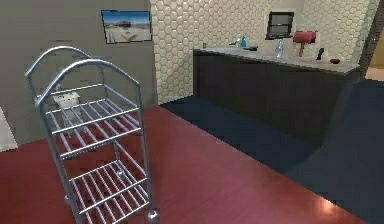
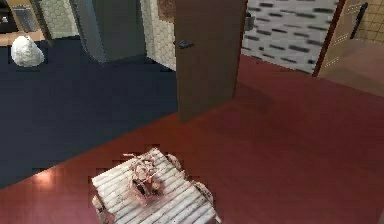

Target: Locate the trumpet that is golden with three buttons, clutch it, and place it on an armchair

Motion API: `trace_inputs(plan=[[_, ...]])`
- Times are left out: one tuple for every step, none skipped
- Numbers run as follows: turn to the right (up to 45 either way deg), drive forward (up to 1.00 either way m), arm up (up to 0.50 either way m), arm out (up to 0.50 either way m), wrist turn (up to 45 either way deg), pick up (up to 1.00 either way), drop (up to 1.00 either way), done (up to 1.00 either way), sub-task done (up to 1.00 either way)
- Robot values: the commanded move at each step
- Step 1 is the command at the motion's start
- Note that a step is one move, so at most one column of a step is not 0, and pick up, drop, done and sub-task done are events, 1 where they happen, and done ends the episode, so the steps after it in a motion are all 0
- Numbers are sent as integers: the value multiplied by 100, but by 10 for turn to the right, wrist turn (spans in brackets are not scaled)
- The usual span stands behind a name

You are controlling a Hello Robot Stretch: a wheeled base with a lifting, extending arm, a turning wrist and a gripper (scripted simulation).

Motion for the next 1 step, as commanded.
trace_inputs(plan=[[30,0,0,0,0,0,0,0,0]])
